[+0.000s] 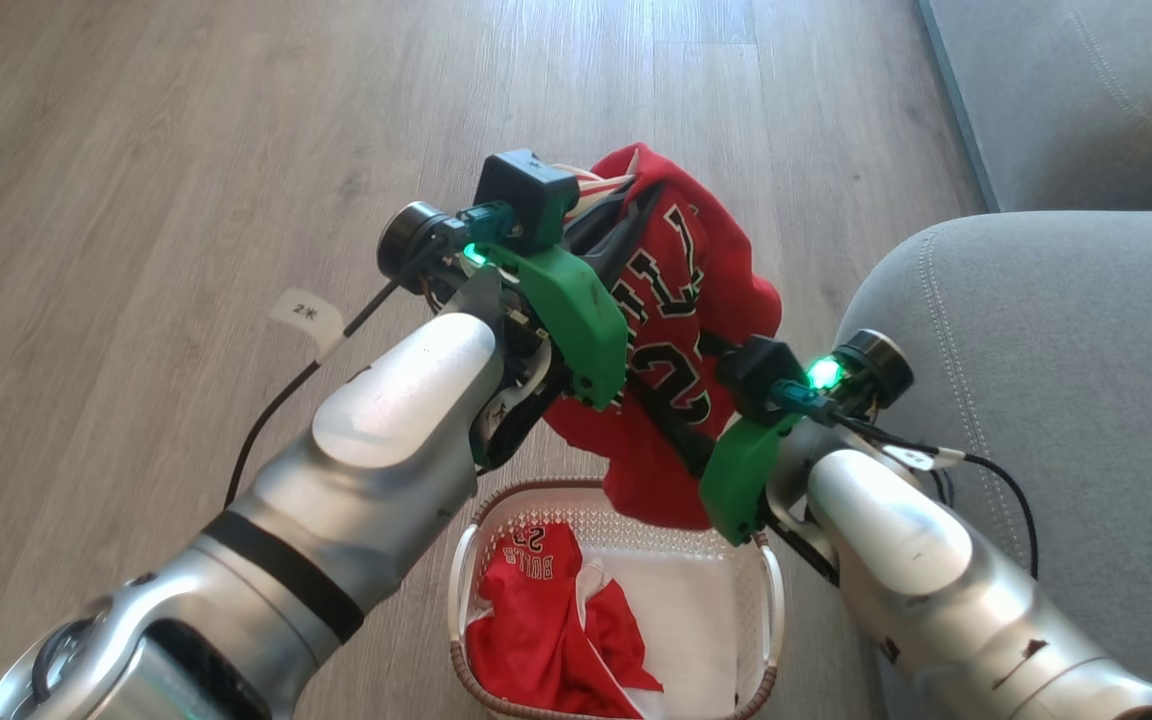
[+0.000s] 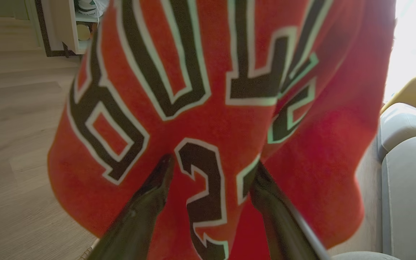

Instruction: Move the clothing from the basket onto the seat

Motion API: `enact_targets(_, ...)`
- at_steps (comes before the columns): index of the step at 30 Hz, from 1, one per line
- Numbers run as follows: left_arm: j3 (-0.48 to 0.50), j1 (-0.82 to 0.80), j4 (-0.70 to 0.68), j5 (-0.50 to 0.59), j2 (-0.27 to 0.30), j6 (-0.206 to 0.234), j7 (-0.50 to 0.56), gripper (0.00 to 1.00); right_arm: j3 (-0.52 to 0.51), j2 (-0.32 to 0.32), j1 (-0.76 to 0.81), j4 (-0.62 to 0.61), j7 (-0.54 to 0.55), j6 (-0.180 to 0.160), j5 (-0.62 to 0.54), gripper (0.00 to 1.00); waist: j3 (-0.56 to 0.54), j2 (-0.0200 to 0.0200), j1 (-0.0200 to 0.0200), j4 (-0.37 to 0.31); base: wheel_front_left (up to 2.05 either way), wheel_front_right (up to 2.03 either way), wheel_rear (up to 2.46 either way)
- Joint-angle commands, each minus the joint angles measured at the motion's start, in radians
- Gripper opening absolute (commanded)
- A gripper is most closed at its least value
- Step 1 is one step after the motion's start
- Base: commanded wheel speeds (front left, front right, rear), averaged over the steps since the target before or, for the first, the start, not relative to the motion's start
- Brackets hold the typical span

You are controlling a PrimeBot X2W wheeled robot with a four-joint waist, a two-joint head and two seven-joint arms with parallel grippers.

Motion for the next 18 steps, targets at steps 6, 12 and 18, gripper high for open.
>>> enact_targets(6, 0.017, -0.088, -0.022, -0.014, 0.014, 0.010, -0.012, 0.00, 0.077, 0.016, -0.061, -0.019, -0.006, 0.000, 0.083, 0.00, 0.004, 0.0000, 0.0001, -0.001, 0.00, 0.00, 0.00)
enact_targets(12, 0.026, -0.073, 0.008, -0.028, 0.023, 0.015, -0.024, 0.00, 0.061, 0.009, -0.063, -0.045, -0.006, 0.000, 0.121, 0.00, 0.006, 0.0000, 0.0001, -0.015, 0.00, 0.00, 0.00)
enact_targets(18, 0.036, -0.042, 0.039, -0.036, 0.034, 0.016, -0.073, 0.53, 0.011, -0.011, -0.066, -0.059, -0.006, 0.000, 0.140, 0.00, 0.009, 0.0000, 0.0001, -0.041, 0.00, 0.00, 0.00)
